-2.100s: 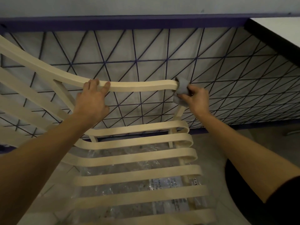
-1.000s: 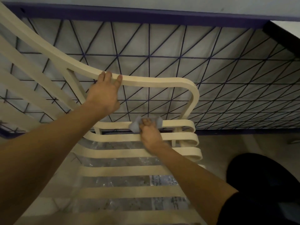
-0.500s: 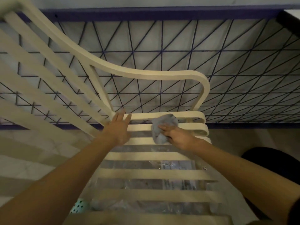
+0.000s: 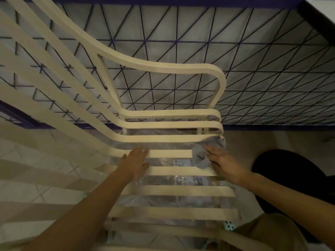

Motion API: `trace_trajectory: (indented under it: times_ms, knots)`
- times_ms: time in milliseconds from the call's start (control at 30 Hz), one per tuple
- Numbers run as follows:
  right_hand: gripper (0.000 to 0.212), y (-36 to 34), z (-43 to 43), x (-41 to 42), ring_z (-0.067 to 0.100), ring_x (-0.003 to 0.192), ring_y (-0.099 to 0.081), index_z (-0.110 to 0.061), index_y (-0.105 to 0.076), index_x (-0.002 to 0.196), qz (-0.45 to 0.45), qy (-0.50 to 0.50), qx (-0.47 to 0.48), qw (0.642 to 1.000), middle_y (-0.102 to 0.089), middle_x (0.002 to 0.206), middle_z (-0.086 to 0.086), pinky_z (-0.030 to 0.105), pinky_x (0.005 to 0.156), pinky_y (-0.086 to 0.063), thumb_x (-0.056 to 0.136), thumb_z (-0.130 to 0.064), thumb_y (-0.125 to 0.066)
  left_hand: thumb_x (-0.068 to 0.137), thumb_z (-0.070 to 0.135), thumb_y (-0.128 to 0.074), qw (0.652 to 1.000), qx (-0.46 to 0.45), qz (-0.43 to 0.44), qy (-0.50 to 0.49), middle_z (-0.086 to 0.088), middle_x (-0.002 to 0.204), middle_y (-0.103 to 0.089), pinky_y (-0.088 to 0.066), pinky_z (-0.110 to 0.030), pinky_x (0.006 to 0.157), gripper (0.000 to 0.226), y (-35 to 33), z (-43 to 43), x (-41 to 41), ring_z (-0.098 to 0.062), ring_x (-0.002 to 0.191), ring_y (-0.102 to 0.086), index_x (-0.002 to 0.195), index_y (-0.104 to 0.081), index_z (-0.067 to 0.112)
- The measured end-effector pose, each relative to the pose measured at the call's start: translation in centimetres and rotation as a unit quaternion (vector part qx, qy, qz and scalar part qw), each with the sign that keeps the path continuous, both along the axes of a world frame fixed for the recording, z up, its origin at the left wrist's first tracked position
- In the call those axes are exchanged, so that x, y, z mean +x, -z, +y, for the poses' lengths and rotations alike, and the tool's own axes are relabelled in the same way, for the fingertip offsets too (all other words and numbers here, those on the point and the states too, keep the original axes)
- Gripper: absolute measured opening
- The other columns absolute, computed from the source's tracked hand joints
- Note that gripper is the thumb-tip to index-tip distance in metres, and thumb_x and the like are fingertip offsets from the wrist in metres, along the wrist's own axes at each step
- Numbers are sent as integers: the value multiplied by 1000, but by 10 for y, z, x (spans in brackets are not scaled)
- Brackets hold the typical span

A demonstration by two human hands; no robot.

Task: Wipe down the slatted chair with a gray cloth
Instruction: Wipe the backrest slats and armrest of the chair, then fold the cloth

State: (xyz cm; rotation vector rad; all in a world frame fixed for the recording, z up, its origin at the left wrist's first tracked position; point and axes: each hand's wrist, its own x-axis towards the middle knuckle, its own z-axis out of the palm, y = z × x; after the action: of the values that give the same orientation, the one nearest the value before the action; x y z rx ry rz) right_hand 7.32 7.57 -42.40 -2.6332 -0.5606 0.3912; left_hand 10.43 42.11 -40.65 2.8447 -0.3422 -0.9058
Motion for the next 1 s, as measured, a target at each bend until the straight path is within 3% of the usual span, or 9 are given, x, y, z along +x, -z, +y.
trace_trajectory:
  times_ms: [67,200,267,333,433,567,700,833,1000]
  knots:
    - [50,7,25,1,23,146,-20,-20,-39,145,17,23,14,999,-26,156,5,39,121,-14,100,-38,-31,102,35,-36,1000,-9,-5,-3,-3,162,-4,-17,-46,118,63,-2,0,1,-20,148,-6,154,-5,21]
    - [49,3,101,9,25,145,-23,-15,-40,145,40,-12,35,999,-31,155,6,39,120,-16,97,-5,-41,98,24,-49,997,-66,-1,-26,-6,159,-18,-24,-39,116,63,-11,-1,-4,-23,145,-22,152,-19,15]
    - [39,-14,129,16,27,125,-49,-10,-50,137,68,-11,57,996,-52,139,11,31,100,-39,98,-9,-40,93,16,-57,991,-121,-5,-52,-9,153,-33,-29,-34,113,60,-22,-4,-5,-24,138,-35,148,-32,12]
    - [27,-31,143,24,27,94,-61,-4,-62,117,97,18,116,988,-66,112,16,30,75,-42,98,-9,-44,90,11,-60,979,-177,1,-106,-8,141,-48,-37,-33,105,53,-37,-7,-5,-26,128,-47,140,-44,13]
    - [22,-47,141,24,22,82,-62,-10,-70,105,103,84,177,975,-70,95,7,31,69,-45,95,-13,-50,90,10,-59,963,-210,20,-166,-8,123,-62,-43,-29,91,46,-59,-10,-8,-24,112,-58,135,-51,12]
    - [24,-59,112,-4,13,70,-54,-13,-72,89,104,28,75,991,-65,82,3,26,65,-40,91,-3,-50,92,17,-58,967,-188,58,-159,-7,126,-60,-44,-25,85,43,-79,-8,-23,-19,106,-56,135,-52,15]
    - [18,-60,90,-41,15,67,-55,-7,-72,86,152,3,23,988,-67,77,6,29,65,-43,91,-11,-55,90,25,-62,964,-204,53,-163,-4,125,-61,-45,-37,101,36,-87,-7,-44,-22,117,-56,125,-61,17]
    - [15,-101,98,-55,25,79,-66,-3,-70,98,178,125,241,946,-70,90,20,35,71,-55,92,-11,-60,88,20,-65,947,-270,47,-170,-2,116,-66,-46,-29,89,30,-103,-17,-65,-18,108,-59,118,-66,15]
    - [24,-160,109,-69,26,96,-67,1,-62,115,256,192,459,829,-69,106,15,37,76,-57,91,-1,-57,91,24,-64,849,-433,97,-287,1,113,-67,-49,-35,84,26,-133,-26,-91,-15,104,-62,116,-63,20]
